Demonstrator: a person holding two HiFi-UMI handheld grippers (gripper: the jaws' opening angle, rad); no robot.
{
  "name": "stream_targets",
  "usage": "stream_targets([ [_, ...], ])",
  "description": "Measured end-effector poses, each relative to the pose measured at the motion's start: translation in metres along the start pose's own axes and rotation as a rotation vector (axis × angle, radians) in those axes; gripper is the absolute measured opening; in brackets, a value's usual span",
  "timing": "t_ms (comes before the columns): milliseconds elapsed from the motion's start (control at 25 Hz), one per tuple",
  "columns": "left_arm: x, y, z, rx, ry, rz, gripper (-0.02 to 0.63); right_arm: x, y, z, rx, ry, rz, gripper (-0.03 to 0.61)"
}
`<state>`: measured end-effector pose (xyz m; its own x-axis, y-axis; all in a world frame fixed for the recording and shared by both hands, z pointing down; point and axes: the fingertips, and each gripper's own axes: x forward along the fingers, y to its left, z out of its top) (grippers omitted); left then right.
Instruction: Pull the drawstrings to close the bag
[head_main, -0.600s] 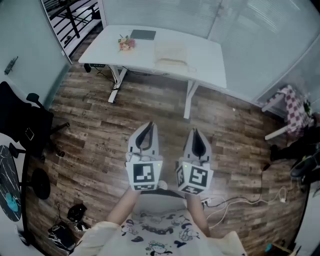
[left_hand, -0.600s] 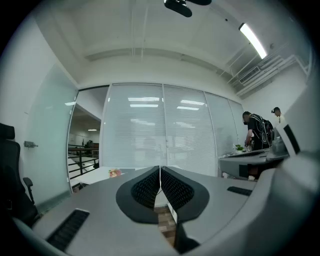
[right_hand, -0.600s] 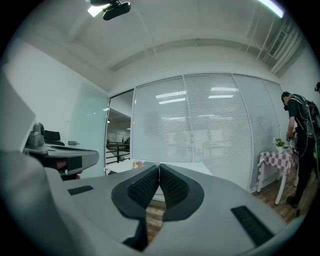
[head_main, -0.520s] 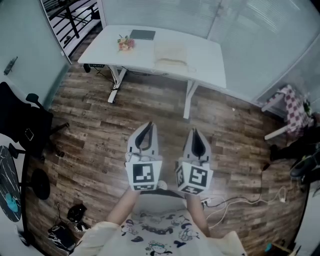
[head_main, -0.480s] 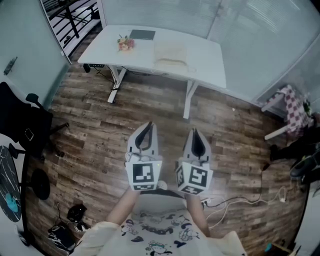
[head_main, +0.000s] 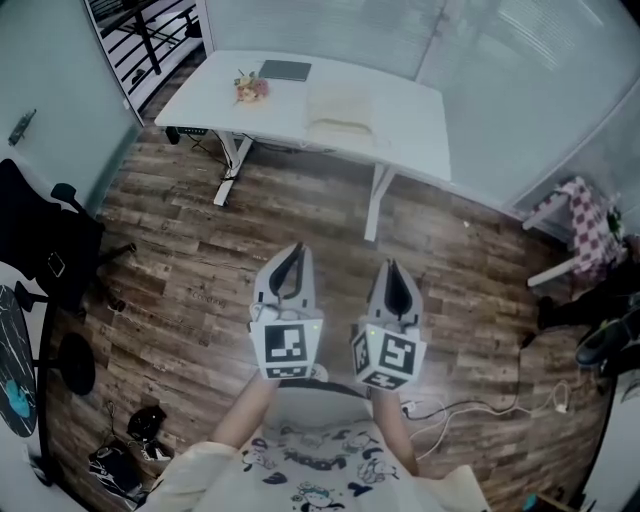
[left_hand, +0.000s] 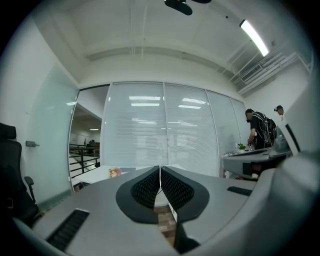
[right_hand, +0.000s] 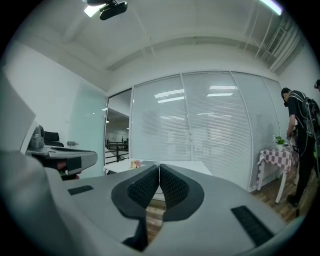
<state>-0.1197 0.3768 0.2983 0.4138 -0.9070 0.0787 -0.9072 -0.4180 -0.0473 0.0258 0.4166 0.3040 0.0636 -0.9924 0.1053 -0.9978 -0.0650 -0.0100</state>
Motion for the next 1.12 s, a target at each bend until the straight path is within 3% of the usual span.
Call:
stream_targets([
  [640, 0.014, -0.020, -0.012, 0.026, 0.039, 0.055, 0.044, 0.014, -0.024, -0.023, 0.015, 0.047, 0.075, 0.017],
  [1120, 0.109, 0.003, -0.019, 0.010, 0.047, 0.038, 0.044, 0.108, -0.040, -0.022, 0.017, 0.055, 0.045, 0.017],
])
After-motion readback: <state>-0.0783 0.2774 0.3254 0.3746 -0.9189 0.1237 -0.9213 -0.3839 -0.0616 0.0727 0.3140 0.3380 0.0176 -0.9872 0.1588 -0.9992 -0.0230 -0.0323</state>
